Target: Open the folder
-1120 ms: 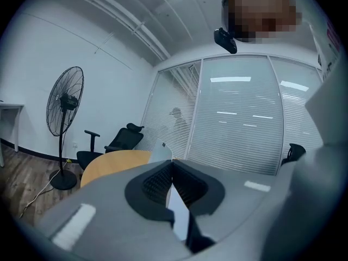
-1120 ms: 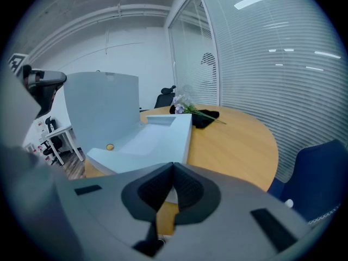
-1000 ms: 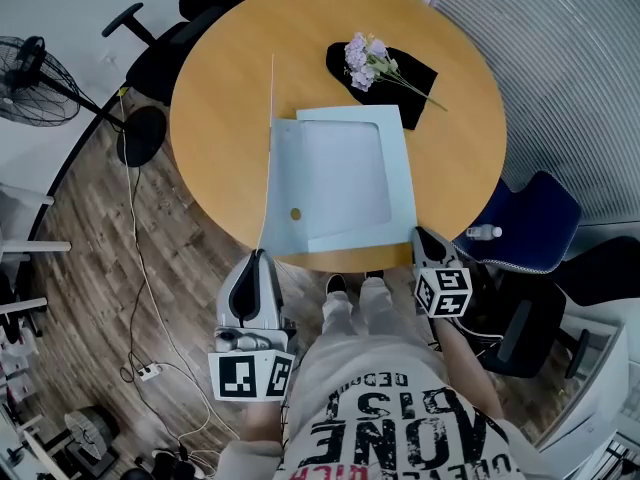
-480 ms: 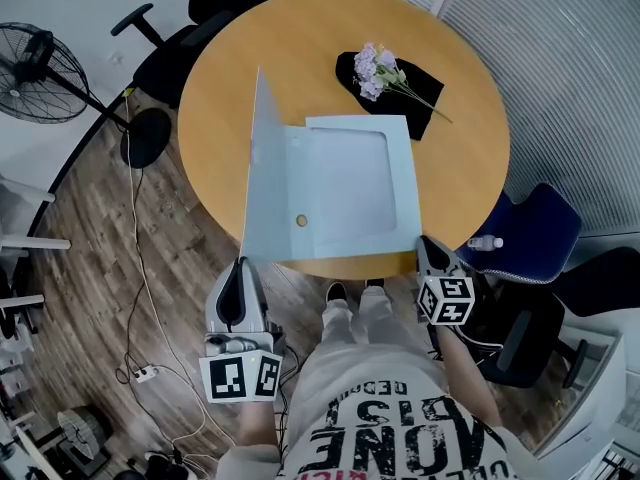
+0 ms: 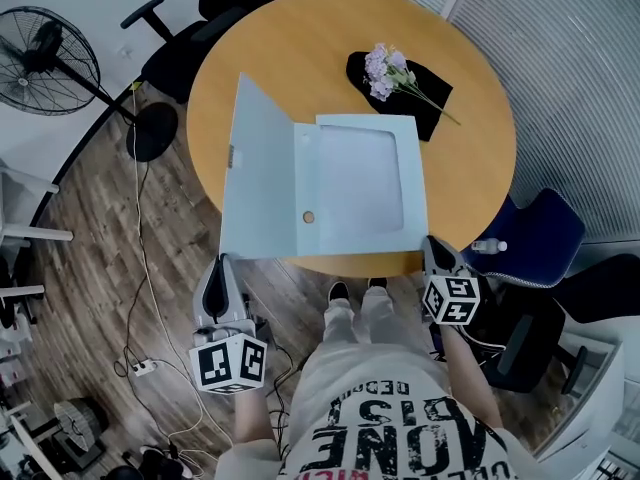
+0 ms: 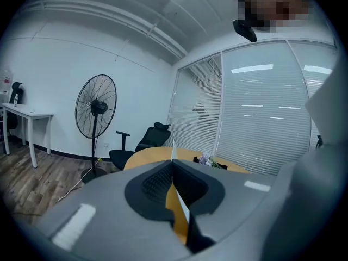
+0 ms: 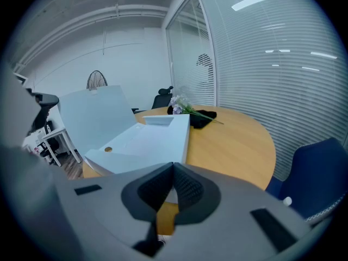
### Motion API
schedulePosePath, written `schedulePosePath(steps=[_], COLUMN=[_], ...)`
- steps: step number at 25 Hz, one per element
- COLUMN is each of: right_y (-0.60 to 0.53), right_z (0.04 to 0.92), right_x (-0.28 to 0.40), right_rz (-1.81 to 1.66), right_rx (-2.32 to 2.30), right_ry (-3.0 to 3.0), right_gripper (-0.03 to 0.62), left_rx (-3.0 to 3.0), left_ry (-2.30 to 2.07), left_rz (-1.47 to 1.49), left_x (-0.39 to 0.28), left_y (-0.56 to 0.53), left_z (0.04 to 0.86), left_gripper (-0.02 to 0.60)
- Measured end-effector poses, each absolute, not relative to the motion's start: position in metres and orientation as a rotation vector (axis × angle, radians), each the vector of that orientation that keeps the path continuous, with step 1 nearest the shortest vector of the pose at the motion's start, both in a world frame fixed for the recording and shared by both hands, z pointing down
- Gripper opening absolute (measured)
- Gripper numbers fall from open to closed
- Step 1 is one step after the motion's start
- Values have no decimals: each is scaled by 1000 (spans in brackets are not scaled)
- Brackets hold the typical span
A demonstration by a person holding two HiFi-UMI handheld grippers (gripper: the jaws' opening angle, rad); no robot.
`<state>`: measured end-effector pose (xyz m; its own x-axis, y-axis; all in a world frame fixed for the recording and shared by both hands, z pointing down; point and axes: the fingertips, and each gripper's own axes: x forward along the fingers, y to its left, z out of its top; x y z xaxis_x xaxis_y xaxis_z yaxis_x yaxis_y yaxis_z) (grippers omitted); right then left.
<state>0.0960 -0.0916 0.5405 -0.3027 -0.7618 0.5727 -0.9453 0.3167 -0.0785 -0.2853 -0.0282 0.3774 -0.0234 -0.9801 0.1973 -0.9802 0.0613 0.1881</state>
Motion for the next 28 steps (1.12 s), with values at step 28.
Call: schedulePosePath(steps=[28], right_y=[-93], right_z=[540], right_x=[93], right_rz=[571], right_rx=[1501], right_ry=[-2135], right_gripper=[12], left_rx=[1752], left_ry=[-2129], left_rz=[124], left_x=[-367], left_y=[-22], left_z=[452], left_gripper=[29])
